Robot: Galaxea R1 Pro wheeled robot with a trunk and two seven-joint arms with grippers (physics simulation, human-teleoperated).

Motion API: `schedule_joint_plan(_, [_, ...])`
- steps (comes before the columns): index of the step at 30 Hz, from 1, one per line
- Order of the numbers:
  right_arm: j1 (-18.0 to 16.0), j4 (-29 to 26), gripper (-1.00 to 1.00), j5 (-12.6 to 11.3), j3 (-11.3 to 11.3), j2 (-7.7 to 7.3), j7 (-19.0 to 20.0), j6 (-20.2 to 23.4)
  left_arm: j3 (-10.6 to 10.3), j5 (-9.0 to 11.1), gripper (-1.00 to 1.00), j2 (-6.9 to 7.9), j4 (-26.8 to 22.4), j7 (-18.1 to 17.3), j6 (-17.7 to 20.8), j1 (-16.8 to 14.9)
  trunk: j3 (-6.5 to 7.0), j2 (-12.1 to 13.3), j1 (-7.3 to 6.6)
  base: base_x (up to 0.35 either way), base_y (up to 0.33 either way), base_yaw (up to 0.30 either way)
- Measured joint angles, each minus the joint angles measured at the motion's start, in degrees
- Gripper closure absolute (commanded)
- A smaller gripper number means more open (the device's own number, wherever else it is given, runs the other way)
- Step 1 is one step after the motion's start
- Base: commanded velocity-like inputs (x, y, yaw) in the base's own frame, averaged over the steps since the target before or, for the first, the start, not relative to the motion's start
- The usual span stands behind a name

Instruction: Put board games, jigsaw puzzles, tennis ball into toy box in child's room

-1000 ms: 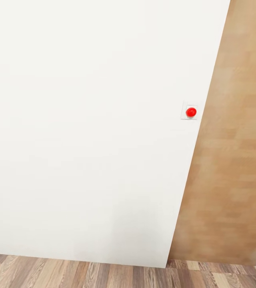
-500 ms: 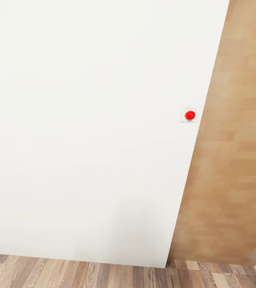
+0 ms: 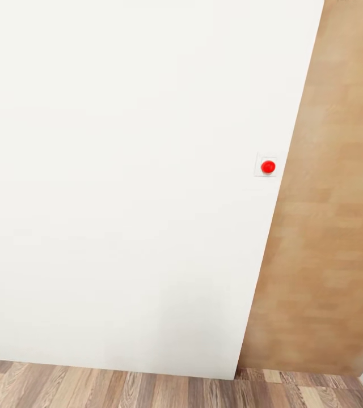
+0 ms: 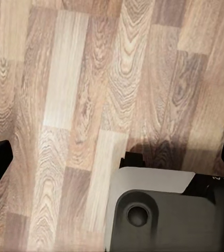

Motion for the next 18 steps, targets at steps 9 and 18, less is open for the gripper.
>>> schedule_joint_plan(9, [0.82,0.32,-1.00,0.01,-0.11,0.32,0.17,-0.92,-0.05,-0.03,-1.00,0.00,0.18,0.01,-4.11,0.11,1.63,3.62,-1.98,0.000,0.000,0.077])
schedule_joint_plan(18, [1.16,1.64,-1.00,0.00,-0.14,1.27,-0.15,-5.18,-0.10,-0.01,-1.00,-0.72,1.28,0.00,-5.02,0.13,3.00,6.86,-3.75,0.000,0.000,0.266])
